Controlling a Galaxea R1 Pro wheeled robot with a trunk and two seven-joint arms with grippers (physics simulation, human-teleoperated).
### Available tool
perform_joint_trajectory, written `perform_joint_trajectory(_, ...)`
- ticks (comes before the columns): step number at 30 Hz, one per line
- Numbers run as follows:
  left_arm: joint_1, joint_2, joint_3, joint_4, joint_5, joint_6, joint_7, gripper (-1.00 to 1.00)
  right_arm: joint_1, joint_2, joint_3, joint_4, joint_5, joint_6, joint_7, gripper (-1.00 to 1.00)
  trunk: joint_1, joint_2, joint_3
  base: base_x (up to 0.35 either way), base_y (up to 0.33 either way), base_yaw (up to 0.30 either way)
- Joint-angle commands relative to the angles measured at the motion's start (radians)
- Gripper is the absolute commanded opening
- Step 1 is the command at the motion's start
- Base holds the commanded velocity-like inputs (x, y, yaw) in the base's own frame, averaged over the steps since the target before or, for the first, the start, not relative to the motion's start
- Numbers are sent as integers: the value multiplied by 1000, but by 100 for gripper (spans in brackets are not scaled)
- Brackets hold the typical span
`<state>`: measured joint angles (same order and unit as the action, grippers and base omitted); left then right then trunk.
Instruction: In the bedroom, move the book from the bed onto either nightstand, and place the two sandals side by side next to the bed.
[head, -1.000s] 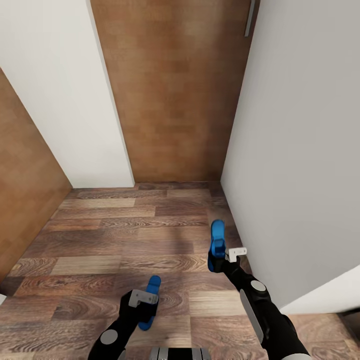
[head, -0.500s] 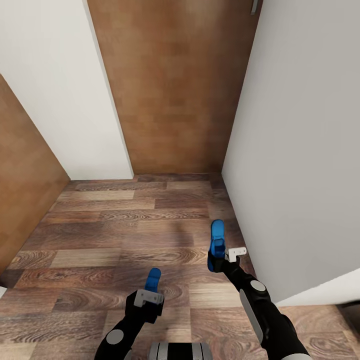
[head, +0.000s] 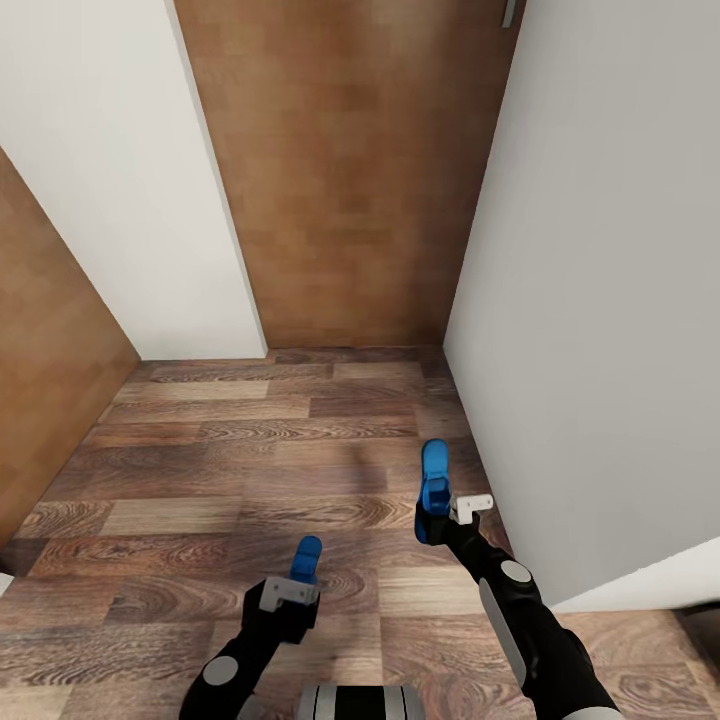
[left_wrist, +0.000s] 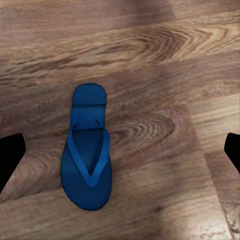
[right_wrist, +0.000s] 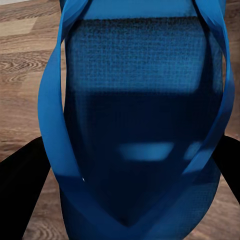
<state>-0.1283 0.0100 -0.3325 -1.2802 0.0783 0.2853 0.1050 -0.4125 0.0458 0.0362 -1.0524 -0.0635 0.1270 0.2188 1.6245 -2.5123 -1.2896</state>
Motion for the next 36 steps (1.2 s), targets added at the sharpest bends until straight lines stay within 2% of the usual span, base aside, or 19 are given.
perform_joint_trajectory(1,-1,8,2,-1,10,5,8,100,0,0,-1,-1,-7,6,4,-100,0,0,-1,0,0,0)
perform_joint_trajectory(3,-2,24,11,-2,11,6,-5,100,0,-1,-2,-1,-7,6,4,-100,0,0,-1,0,0,0)
perform_joint_trajectory(5,-6,36,22,-2,12,6,-42,100,0,-1,-2,-1,-7,6,4,-100,0,0,-1,0,0,0)
perform_joint_trajectory(6,-12,41,35,-4,12,7,-82,100,0,-1,-2,-1,-7,7,4,-100,0,0,-1,0,0,0)
perform_joint_trajectory(8,-22,47,87,-14,12,8,-185,100,0,-2,-4,-1,-7,9,6,-100,0,0,-1,0,0,0)
perform_joint_trajectory(9,-23,48,104,-18,12,8,-210,100,0,-2,-4,-1,-8,10,7,-100,0,0,-1,0,0,0)
perform_joint_trajectory(10,-26,48,137,-27,11,8,-250,100,0,-2,-5,-2,-8,13,7,-100,0,0,-1,0,0,0)
perform_joint_trajectory(11,-27,48,161,-39,9,8,-275,100,0,-3,-6,-2,-7,15,7,-100,0,0,-1,0,0,0)
perform_joint_trajectory(13,-29,47,186,-55,7,9,-302,100,0,-4,-9,-3,-8,17,9,-100,0,0,-1,0,0,0)
perform_joint_trajectory(18,-30,47,202,-66,5,9,-319,100,0,-6,-9,-21,-8,24,9,-100,0,0,-1,0,0,0)
perform_joint_trajectory(26,-30,44,204,-65,3,8,-320,100,0,-8,-6,-92,-7,37,10,-100,0,0,-1,0,0,0)
perform_joint_trajectory(36,-30,44,202,-65,3,8,-320,100,0,-9,-6,-113,-7,38,8,-100,0,0,-1,0,0,0)
